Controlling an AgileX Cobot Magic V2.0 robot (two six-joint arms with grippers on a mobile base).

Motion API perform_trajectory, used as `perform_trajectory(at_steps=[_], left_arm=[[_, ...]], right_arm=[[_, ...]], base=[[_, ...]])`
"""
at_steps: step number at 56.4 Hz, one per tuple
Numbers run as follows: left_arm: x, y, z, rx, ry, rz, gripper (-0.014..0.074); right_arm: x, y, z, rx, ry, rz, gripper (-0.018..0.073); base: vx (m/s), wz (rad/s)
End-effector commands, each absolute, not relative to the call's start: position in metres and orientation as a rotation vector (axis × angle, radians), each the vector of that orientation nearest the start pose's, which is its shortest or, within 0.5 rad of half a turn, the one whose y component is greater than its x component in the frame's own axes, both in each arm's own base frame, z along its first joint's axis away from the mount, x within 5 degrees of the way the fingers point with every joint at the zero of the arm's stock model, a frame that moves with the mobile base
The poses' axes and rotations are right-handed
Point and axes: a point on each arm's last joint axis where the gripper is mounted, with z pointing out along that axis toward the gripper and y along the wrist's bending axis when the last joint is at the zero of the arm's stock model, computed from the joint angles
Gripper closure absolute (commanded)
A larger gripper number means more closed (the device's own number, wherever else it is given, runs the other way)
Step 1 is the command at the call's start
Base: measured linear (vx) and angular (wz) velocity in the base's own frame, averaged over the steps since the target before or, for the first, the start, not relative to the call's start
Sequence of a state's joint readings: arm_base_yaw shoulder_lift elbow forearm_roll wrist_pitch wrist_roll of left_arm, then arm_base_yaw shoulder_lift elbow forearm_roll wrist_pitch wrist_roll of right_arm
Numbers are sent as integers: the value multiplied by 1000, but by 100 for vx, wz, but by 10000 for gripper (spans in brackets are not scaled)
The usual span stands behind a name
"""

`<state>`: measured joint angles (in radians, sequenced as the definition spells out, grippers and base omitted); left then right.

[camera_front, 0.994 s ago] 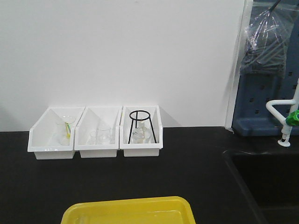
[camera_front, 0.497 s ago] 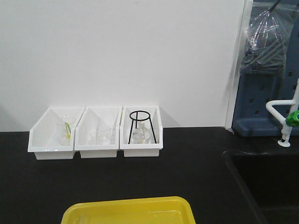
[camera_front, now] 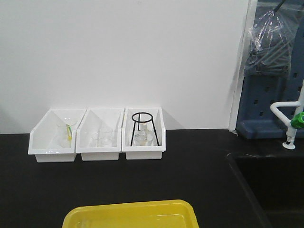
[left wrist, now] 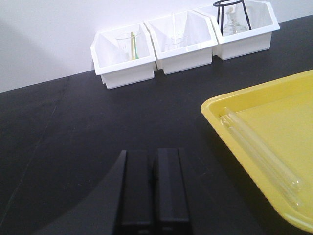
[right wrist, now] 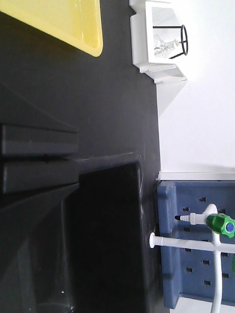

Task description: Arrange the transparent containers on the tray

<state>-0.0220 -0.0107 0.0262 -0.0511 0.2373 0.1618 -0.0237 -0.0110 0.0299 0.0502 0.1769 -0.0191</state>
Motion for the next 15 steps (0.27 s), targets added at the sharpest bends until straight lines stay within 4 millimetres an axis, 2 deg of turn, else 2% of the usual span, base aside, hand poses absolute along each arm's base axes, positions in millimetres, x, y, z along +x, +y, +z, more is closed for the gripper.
perform_trajectory(at_steps=[1,15], left_arm=[[57,-2,178,104,1678,51,603],[57,-2,178,104,1678,51,603]], right_arm=[[57,-1,192,36,1597,-1,571],[57,-1,192,36,1597,-1,571]], base=[[0,0],[0,0]])
